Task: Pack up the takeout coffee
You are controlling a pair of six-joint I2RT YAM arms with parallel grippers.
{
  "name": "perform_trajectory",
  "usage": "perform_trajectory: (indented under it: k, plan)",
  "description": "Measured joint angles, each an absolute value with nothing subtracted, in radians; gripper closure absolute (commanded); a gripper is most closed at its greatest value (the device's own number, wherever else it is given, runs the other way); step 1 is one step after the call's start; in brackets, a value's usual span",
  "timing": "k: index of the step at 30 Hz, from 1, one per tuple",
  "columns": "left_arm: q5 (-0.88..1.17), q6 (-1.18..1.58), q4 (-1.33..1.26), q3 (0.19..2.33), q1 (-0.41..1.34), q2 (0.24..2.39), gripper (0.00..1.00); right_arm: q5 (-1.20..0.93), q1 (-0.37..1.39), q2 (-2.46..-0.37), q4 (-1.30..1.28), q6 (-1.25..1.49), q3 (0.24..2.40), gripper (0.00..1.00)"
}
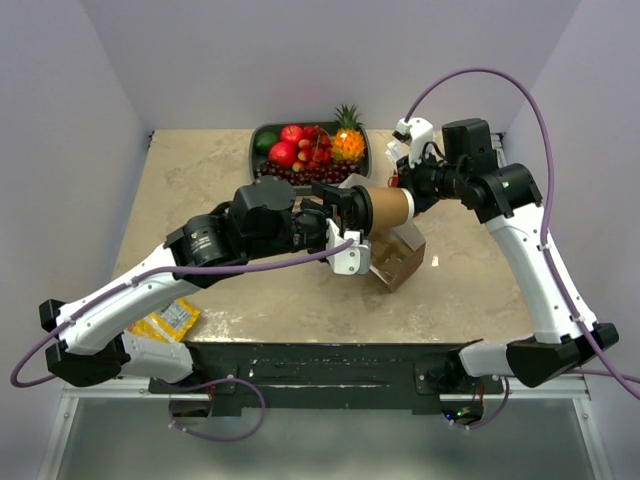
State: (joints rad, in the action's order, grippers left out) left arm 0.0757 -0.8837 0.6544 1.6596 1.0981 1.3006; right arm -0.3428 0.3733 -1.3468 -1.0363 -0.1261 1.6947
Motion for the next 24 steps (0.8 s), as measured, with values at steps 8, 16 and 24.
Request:
perform_trajectory:
  k: [8,16,24]
  plan:
    - [-0.031,-0.911,0.556,1.531,1.095,1.283,0.51,-0.341,0.373,-1.347,-1.047,-0.132,1.695,1.00]
    - [-0.029,-0.891,0.569,1.539,1.095,1.282,0.53,-0.341,0.373,-1.330,-1.044,-0.131,1.668,1.00]
    - [0.018,-0.857,0.674,1.629,1.095,1.264,0.60,-0.324,0.374,-1.328,-1.039,-0.131,1.660,1.00]
